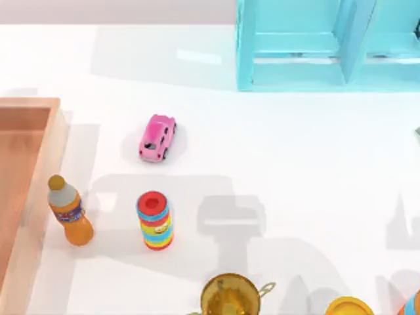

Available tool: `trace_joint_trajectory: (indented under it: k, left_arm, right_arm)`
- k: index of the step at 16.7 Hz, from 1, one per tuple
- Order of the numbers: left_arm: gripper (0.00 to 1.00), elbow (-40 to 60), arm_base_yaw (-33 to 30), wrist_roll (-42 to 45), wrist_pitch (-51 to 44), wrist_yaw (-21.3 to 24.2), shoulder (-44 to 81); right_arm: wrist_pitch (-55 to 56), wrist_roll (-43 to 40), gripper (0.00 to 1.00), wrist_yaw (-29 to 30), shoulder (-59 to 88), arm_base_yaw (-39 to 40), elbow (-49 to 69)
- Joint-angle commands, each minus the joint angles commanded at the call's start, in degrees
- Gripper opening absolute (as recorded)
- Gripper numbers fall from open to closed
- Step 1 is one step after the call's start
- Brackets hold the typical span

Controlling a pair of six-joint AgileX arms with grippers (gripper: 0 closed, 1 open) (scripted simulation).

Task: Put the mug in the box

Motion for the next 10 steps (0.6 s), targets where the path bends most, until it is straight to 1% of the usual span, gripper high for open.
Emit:
trace_joint_trajectory:
  k: [6, 8, 10]
  left_arm:
    - [0.0, -0.45, 0.34, 0.59, 0.21, -0.15, -0.27]
    - [0.0, -2.61, 0.75, 0.96, 2.32, -0.06, -0.07]
    - [0.0, -6.05, 1.18, 1.36, 6.64, 0.09, 0.35]
  right_arm:
    - [0.0, 0.0, 1.0, 0.0, 0.0, 0.0, 0.0]
    - [0.0, 0.0, 1.0, 0.0, 0.0, 0.0, 0.0]
    - [0.0, 0.0, 1.0, 0.0, 0.0, 0.0, 0.0]
